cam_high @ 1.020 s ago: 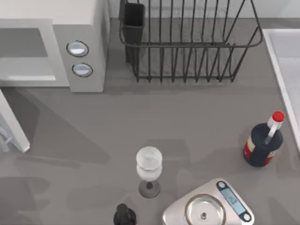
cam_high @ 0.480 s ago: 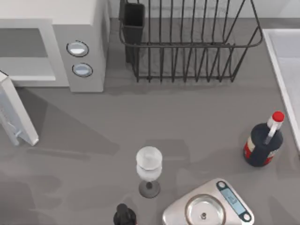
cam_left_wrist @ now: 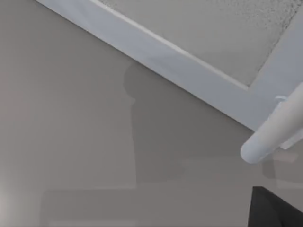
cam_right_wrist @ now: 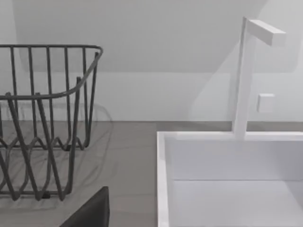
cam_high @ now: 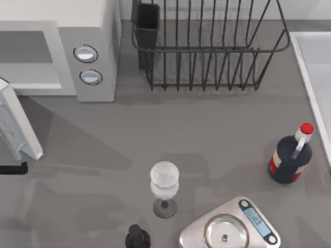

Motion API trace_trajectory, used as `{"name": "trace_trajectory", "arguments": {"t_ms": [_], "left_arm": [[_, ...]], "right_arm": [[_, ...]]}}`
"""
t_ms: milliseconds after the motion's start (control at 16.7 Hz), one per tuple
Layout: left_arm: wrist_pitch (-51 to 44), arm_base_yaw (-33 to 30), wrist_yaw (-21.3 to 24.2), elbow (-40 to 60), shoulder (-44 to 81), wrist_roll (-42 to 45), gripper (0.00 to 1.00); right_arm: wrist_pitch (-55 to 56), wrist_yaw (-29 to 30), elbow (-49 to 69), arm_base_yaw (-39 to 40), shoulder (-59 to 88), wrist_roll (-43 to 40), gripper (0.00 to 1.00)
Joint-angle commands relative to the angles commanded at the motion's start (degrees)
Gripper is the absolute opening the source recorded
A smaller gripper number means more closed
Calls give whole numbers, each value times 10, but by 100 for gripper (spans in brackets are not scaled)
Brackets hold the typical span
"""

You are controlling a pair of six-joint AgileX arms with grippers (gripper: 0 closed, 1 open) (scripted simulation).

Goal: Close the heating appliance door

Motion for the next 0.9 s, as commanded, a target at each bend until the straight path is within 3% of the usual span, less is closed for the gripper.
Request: {"name": "trace_trajectory", "arguments": {"t_ms": [120,480,900], "left_arm": [[1,-24,-20,-8,-13,-22,0],[5,-25,-21,0,-3,-25,0],[70,-37,-27,97,168,-31,0]], "right_arm": [[0,0,0,0,0,0,100],[0,0,0,0,0,0,100],[0,0,0,0,0,0,100]]}}
